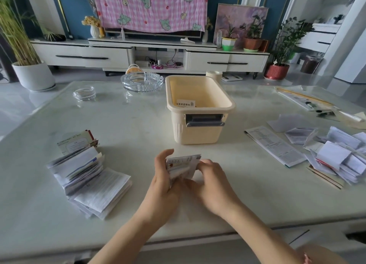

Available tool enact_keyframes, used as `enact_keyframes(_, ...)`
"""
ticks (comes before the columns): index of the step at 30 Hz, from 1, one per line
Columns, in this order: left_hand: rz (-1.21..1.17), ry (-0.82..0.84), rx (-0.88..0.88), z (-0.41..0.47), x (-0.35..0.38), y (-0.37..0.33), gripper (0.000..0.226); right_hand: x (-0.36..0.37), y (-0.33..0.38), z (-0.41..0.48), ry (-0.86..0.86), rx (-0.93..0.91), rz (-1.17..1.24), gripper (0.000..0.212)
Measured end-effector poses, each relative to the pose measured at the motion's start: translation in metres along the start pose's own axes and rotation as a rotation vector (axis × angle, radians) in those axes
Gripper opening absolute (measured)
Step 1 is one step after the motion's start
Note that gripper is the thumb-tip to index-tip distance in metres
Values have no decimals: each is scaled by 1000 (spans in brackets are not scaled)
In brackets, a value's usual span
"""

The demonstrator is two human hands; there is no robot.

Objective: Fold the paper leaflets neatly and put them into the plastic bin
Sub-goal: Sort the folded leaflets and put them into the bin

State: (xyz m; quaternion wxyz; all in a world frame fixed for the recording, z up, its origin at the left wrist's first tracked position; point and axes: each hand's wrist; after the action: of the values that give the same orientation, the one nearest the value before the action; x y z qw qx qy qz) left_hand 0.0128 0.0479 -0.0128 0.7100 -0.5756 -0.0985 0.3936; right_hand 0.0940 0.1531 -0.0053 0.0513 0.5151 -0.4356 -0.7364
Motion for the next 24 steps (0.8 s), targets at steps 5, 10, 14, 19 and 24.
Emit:
enact_keyframes(5, -47, -93, -102, -2, -2, 3, 35, 5, 7, -5, 18, 14, 254, 24)
enact_keyframes(10, -20, -167, -81, -5, -23, -8, 23, -1, 27, -11, 140, 41, 644, 10)
enact_keyframes(14, -299, -94, -158, -11, -42, -21, 14, -1, 45, -18, 254, 60, 852, 14)
enact_keyframes(19, -505, 61, -304, -20, -53, -25, 34, 4, 62, -18, 389, 73, 870, 16)
enact_keyframes(24, -523, 7, -338, -29, -79, -23, 46, 26, 84, -17, 385, 70, 835, 15)
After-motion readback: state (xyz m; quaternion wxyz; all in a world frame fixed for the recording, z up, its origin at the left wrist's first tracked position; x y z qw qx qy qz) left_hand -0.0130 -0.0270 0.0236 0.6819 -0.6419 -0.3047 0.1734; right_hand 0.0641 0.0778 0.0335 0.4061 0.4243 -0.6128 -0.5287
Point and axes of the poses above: each hand's wrist, its own z-axis towards the middle knuckle, its own x-axis out of the palm, y = z × x, and after that the axes turned 5 degrees about z, right-handed
